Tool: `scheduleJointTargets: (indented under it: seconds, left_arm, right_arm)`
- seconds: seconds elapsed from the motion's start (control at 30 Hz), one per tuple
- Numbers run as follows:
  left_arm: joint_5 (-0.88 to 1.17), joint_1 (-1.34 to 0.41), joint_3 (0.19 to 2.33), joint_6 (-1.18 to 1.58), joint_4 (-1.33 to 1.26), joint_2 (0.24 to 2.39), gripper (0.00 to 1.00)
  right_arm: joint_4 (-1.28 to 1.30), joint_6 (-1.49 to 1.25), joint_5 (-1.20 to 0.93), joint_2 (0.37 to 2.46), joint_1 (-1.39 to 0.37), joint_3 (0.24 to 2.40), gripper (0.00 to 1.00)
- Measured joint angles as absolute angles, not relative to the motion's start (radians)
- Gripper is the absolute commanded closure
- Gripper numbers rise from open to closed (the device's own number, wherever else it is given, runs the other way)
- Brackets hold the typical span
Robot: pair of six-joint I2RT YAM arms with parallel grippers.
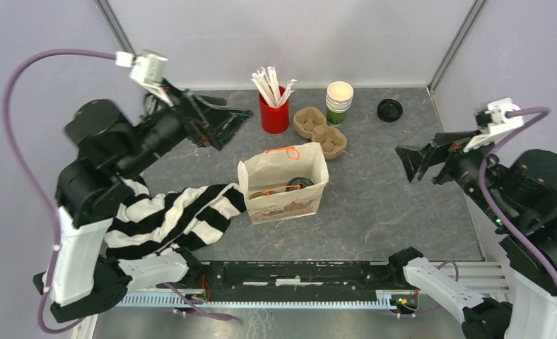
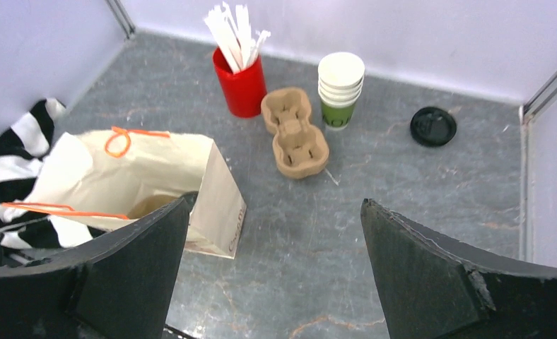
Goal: Pack the takeout coffee
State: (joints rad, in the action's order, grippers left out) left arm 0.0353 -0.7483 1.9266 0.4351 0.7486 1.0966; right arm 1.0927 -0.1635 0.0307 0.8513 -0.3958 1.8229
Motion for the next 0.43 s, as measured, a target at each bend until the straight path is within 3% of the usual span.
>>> scheduleJointTargets:
  seconds: [0.43]
  left_arm:
    - [-0.052,-0.748,1.954,0.437,0.715,1.052,0.0]
  right_arm:
    - [1.06,-0.167,0.057,0.809,-0.396,1.802,0.02]
